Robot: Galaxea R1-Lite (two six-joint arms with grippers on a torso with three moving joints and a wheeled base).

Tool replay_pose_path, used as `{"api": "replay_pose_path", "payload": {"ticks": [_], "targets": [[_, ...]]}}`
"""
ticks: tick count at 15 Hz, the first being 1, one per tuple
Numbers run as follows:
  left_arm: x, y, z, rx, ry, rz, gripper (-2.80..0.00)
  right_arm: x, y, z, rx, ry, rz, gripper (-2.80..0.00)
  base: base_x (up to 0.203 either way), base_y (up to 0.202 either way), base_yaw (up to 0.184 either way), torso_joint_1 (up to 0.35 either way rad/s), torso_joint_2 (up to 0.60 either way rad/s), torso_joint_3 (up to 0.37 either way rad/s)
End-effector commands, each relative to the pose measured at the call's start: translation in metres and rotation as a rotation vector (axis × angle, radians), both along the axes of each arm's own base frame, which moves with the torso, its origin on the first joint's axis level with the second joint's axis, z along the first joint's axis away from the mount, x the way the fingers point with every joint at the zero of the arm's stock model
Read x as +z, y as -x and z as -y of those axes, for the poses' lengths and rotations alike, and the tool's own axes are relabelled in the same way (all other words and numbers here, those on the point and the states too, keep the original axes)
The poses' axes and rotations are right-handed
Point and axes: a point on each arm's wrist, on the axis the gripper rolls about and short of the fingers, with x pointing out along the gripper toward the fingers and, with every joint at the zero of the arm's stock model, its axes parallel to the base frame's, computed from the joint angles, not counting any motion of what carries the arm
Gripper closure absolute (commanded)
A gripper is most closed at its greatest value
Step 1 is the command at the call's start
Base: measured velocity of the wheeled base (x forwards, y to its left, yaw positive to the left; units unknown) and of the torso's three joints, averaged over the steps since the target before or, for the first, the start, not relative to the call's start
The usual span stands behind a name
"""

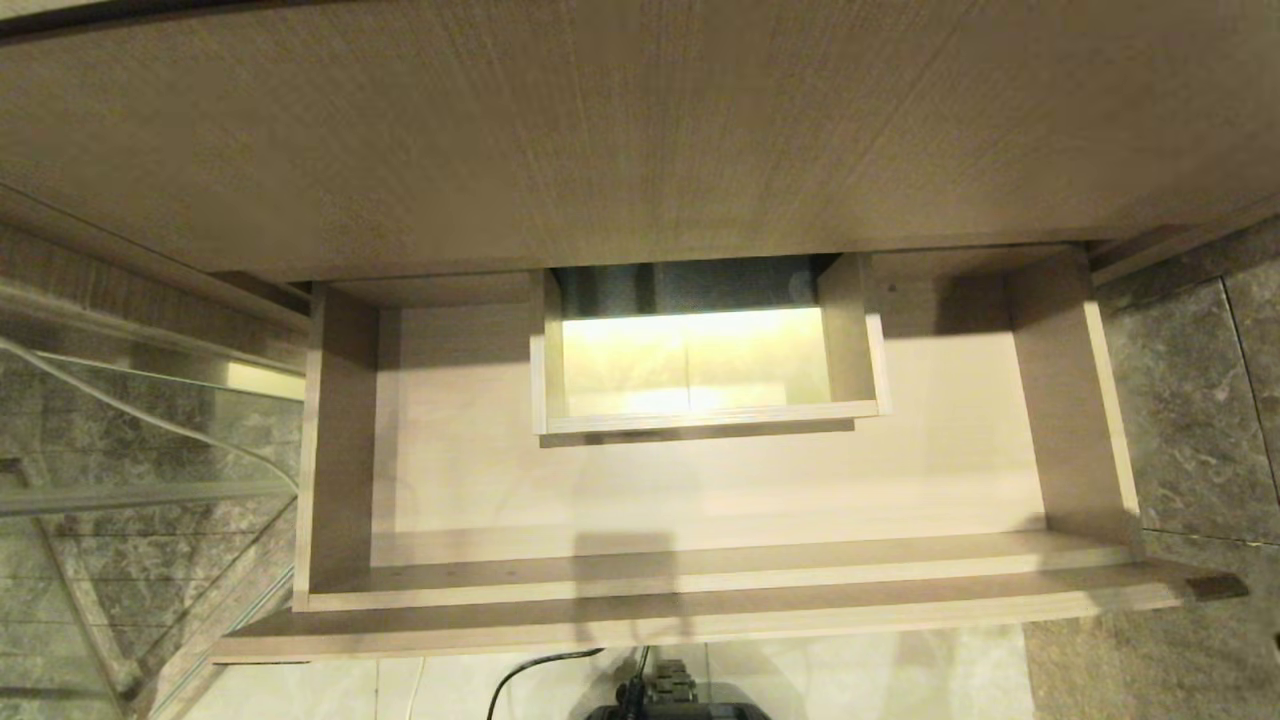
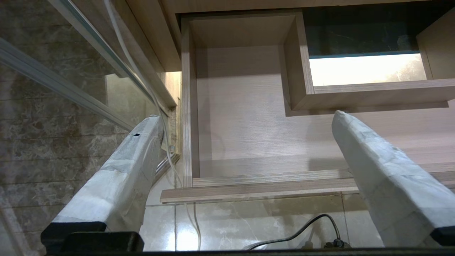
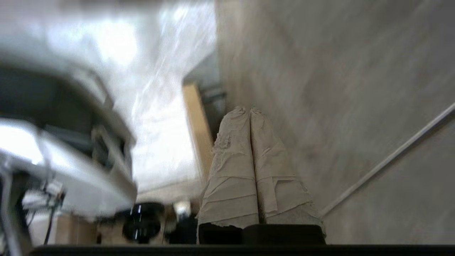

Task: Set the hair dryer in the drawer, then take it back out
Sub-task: Close the drawer

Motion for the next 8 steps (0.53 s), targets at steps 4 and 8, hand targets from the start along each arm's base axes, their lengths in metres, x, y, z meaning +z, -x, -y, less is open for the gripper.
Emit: {"api": "replay_pose_path", "payload": {"ticks": [4,8], "targets": [[-0.0109,-0.0037,0.0,0.0,0.001,-0.038,-2.8,-0.0117,-0.0167,0.0151,-0.026,-0.027,0.014,0.0,0.0,0.0,0.0,0.0,0.0,0.0],[-0.0109,-0.0037,0.0,0.0,0.0,-0.038,-2.8,-0.0109,-0.0226,0.0124,-0.047,-0.054,0.037,0.0,0.0,0.0,0.0,0.0,0.0,0.0]]}}
